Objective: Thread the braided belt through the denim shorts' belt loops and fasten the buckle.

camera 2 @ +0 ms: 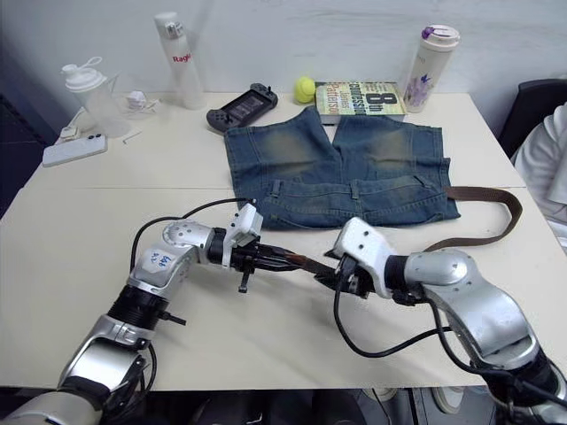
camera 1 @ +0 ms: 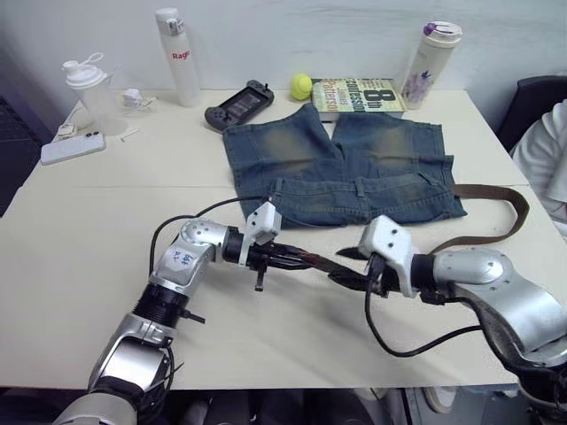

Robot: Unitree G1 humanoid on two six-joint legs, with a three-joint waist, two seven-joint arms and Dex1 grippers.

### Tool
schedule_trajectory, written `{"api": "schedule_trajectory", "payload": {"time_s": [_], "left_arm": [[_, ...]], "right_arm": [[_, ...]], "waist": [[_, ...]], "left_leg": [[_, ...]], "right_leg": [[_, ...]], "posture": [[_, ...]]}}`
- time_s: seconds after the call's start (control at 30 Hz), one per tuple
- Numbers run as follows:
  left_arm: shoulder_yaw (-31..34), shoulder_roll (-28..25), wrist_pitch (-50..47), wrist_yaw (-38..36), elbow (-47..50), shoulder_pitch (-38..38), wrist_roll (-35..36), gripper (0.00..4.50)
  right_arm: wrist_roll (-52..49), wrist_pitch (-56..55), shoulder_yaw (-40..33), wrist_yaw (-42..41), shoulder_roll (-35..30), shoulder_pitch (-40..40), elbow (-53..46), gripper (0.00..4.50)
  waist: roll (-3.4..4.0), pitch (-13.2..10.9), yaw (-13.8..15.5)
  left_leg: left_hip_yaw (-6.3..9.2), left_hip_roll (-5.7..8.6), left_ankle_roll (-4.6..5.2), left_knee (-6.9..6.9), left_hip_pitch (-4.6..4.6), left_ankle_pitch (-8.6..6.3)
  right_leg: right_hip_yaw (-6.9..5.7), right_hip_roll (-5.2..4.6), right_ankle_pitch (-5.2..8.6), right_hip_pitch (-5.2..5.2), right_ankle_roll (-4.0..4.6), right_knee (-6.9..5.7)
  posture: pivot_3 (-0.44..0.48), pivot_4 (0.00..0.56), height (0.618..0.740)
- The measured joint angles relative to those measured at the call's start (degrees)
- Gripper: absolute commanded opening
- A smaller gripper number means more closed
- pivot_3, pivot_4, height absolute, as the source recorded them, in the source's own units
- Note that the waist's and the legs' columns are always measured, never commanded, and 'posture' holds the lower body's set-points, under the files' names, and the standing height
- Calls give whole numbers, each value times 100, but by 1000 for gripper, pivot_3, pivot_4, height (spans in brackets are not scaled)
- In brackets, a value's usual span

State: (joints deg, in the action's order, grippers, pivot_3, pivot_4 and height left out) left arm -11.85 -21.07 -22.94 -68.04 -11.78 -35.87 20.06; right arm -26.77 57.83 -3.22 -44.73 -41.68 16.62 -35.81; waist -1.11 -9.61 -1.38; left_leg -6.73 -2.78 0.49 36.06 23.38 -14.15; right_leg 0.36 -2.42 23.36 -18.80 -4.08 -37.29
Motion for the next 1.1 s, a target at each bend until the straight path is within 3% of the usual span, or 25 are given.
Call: {"api": "schedule_trajectory", "payload": {"time_s": [0.13, 0.23, 0.33, 0.4, 0.43, 0.5, 0.6, 0.77, 1.1], "left_arm": [[542, 159, -1095, 607, 133, 179, 554, 0], [1024, 432, -2282, 1138, 480, 398, 1248, 0], [1315, 536, -3049, 1525, 738, 527, 1727, 0], [1728, 759, -3624, 1928, 891, 527, 2222, 0], [2016, 964, -3959, 2178, 938, 523, 2596, 0], [2301, 1167, -4355, 2534, 949, 515, 3005, 0], [2558, 1230, -4719, 2967, 974, 517, 3359, 0], [2708, 1222, -4877, 3252, 1117, 540, 3617, 0], [2552, 1196, -4868, 3320, 1135, 680, 3756, 0]], "right_arm": [[-1194, 976, -1876, 187, 359, -503, -88, 3873], [-2821, 1421, -3208, 286, 703, -1193, -262, 3873], [-4485, 1439, -3536, 534, 744, -1915, -454, 3873], [-5129, 1301, -3231, 1264, 1133, -2112, -475, 3873], [-5180, 1163, -2827, 1945, 1649, -2113, -339, 3873], [-5247, 960, -2198, 2850, 2380, -2053, 5, 3873], [-5567, 351, -1898, 3809, 3060, -1931, 470, 3873], [-6253, -584, -1762, 4362, 3631, -1941, 710, 3873], [-6519, -1555, -1110, 4692, 3816, -1535, 940, 3873]], "waist": [[-2, -1, 13], [-3, -1, 11], [-4, -2, -15], [-29, 7, -62], [-53, 20, -94], [-28, 7, -116], [-11, 0, -70], [-12, 0, -16], [-12, 0, -27]], "left_leg": [[12, 1, 1, -2, 4, 0], [29, 1, 1, -7, 6, 0], [38, 5, -2, -8, 6, 2], [38, -2, -2, -9, -11, 3], [49, -6, -6, -13, -14, 5], [48, 6, -15, -20, -9, 8], [48, 12, -18, -18, 0, 9], [51, 16, -12, -14, 16, 5], [49, 13, -19, -17, 13, 8]], "right_leg": [[-1, 2, 1, 3, -2, -2], [-1, 6, 4, 8, -7, -1], [3, 11, 5, 13, -10, 5], [6, 18, 6, 27, -10, 28], [4, 21, 6, 29, -10, 26], [7, 13, 7, 18, -12, 22], [9, 14, 13, 9, -23, 21], [11, 12, 13, 12, -24, 22], [11, 16, 14, 6, -22, 33]], "posture": [[0, 150, 740], [0, 150, 740], [0, 150, 740], [0, 150, 740], [0, 150, 740], [0, 150, 740], [0, 150, 740], [0, 150, 740], [0, 150, 740]]}}
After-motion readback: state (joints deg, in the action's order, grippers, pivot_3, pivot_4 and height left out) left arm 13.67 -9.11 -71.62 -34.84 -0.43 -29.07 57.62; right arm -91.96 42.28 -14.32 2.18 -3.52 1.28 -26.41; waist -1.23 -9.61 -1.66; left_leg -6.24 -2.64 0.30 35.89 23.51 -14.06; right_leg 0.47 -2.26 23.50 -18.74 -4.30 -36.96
